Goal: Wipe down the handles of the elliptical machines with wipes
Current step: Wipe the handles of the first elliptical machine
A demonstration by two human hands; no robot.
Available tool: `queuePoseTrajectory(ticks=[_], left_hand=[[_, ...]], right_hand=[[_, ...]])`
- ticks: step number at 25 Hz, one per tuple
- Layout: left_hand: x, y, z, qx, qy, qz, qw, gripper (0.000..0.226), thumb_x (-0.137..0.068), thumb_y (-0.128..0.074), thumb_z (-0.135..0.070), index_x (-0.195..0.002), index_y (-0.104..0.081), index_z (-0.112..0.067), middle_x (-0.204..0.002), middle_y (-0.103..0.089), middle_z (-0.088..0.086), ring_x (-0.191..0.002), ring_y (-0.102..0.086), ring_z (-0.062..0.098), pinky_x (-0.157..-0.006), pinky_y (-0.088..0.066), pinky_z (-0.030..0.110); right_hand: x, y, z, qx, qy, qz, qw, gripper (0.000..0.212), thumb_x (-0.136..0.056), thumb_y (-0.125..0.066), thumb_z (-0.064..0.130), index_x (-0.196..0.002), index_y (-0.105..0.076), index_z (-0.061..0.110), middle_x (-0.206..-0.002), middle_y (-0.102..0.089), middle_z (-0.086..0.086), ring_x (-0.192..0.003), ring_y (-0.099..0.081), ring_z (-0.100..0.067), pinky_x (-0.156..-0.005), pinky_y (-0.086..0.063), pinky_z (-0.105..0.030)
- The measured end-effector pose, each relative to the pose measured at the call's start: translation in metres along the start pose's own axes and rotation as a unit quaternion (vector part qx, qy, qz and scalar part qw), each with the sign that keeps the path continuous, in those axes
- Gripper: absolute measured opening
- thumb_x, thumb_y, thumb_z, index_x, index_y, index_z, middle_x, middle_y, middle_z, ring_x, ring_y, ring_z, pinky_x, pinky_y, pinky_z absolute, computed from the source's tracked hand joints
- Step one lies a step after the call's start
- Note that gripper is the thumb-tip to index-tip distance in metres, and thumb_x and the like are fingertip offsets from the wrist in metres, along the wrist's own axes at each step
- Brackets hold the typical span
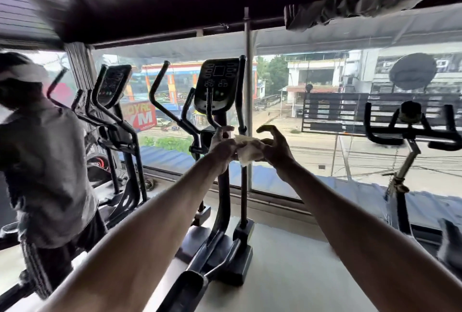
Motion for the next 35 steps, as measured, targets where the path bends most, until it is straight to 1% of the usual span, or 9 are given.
queuePoseTrajectory(ticks=[4, 7, 9, 12, 17, 21, 25, 29, 35], left_hand=[[-0.088, -0.011, -0.015, -0.036, -0.046, 0.005, 0.998, 0.048, -0.085, -0.070, 0.014, -0.113, -0.059, -0.023, -0.107, -0.062, 0.005, -0.084, -0.064, 0.018, -0.065, -0.054, 0.029], [-0.158, -0.013, -0.031, -0.115, -0.099, 0.003, 0.988, 0.040, -0.080, -0.078, 0.011, -0.105, -0.074, -0.020, -0.123, -0.069, 0.013, -0.103, -0.068, 0.026, -0.084, -0.061, 0.038], [-0.194, -0.017, -0.040, -0.173, -0.120, 0.006, 0.978, 0.030, -0.080, -0.081, 0.005, -0.108, -0.076, -0.005, -0.103, -0.075, 0.008, -0.091, -0.069, 0.023, -0.084, -0.060, 0.037], [-0.250, -0.027, -0.046, -0.209, -0.125, 0.013, 0.970, 0.017, -0.088, -0.077, -0.003, -0.106, -0.077, -0.002, -0.083, -0.071, 0.002, -0.070, -0.061, 0.011, -0.067, -0.055, 0.026], [-0.341, -0.036, -0.065, -0.215, -0.179, -0.030, 0.960, 0.013, -0.094, -0.067, -0.003, -0.093, -0.075, -0.013, -0.100, -0.073, 0.004, -0.082, -0.063, 0.014, -0.064, -0.054, 0.027], [-0.417, -0.057, -0.076, -0.208, -0.201, -0.030, 0.957, 0.030, -0.084, -0.062, -0.002, -0.077, -0.073, -0.028, -0.090, -0.078, 0.003, -0.085, -0.073, 0.022, -0.071, -0.063, 0.038], [-0.466, -0.077, -0.083, -0.184, -0.219, 0.012, 0.958, 0.024, -0.083, -0.062, -0.020, -0.100, -0.078, -0.027, -0.093, -0.078, -0.002, -0.086, -0.069, 0.017, -0.085, -0.060, 0.038], [-0.509, -0.068, -0.087, -0.237, -0.271, -0.115, 0.926, 0.034, -0.089, -0.056, -0.005, -0.116, -0.072, -0.018, -0.116, -0.077, -0.002, -0.098, -0.068, 0.011, -0.091, -0.054, 0.029], [-0.556, -0.056, -0.066, -0.325, -0.288, -0.243, 0.867, 0.021, -0.090, -0.066, -0.017, -0.108, -0.075, -0.020, -0.106, -0.077, 0.001, -0.102, -0.070, 0.022, -0.079, -0.041, 0.026]], right_hand=[[-0.089, -0.004, -0.025, -0.021, -0.017, 0.005, 1.000, 0.020, -0.085, -0.081, 0.002, -0.100, -0.080, 0.015, -0.095, -0.078, -0.013, -0.087, -0.073, -0.025, -0.086, -0.063, -0.052], [-0.154, -0.004, -0.019, 0.013, 0.025, 0.017, 0.999, 0.034, -0.079, -0.085, 0.001, -0.113, -0.077, 0.003, -0.095, -0.076, -0.006, -0.084, -0.071, -0.015, -0.075, -0.059, -0.025], [-0.192, -0.006, -0.019, 0.048, 0.049, 0.004, 0.998, 0.025, -0.082, -0.084, 0.005, -0.106, -0.080, 0.007, -0.088, -0.075, 0.001, -0.076, -0.067, -0.006, -0.066, -0.052, -0.017], [-0.253, -0.010, -0.030, 0.083, 0.064, -0.023, 0.994, 0.009, -0.086, -0.084, 0.022, -0.095, -0.080, 0.021, -0.093, -0.072, 0.003, -0.080, -0.065, -0.011, -0.073, -0.051, -0.029], [-0.338, -0.001, -0.040, 0.146, 0.115, -0.189, 0.964, 0.035, -0.081, -0.087, 0.034, -0.098, -0.064, 0.013, -0.095, -0.058, 0.000, -0.086, -0.053, -0.018, -0.079, -0.034, -0.028], [-0.426, -0.029, -0.069, -0.016, 0.069, -0.159, 0.985, 0.021, -0.085, -0.082, 0.041, -0.090, -0.073, 0.023, -0.089, -0.077, 0.006, -0.079, -0.075, -0.022, -0.085, -0.061, -0.050], [-0.495, -0.031, -0.077, -0.084, 0.071, -0.177, 0.978, 0.011, -0.084, -0.082, 0.031, -0.090, -0.080, 0.022, -0.087, -0.080, 0.004, -0.084, -0.077, -0.021, -0.085, -0.063, -0.052], [-0.551, -0.024, -0.077, -0.017, 0.112, -0.189, 0.975, 0.012, -0.085, -0.080, 0.032, -0.095, -0.080, 0.025, -0.083, -0.078, 0.011, -0.078, -0.073, 0.002, -0.092, -0.059, -0.040], [-0.622, -0.013, -0.079, 0.016, 0.241, -0.174, 0.955, 0.022, -0.091, -0.073, 0.041, -0.102, -0.078, 0.022, -0.098, -0.078, 0.005, -0.084, -0.075, -0.010, -0.088, -0.059, -0.037]])
Point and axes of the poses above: each hand's wrist, its own x-axis away from the middle knuckle, its own y-axis out of the back of the hand, z = x × y, the point moved 9 cm from there along -x, towards the middle knuckle
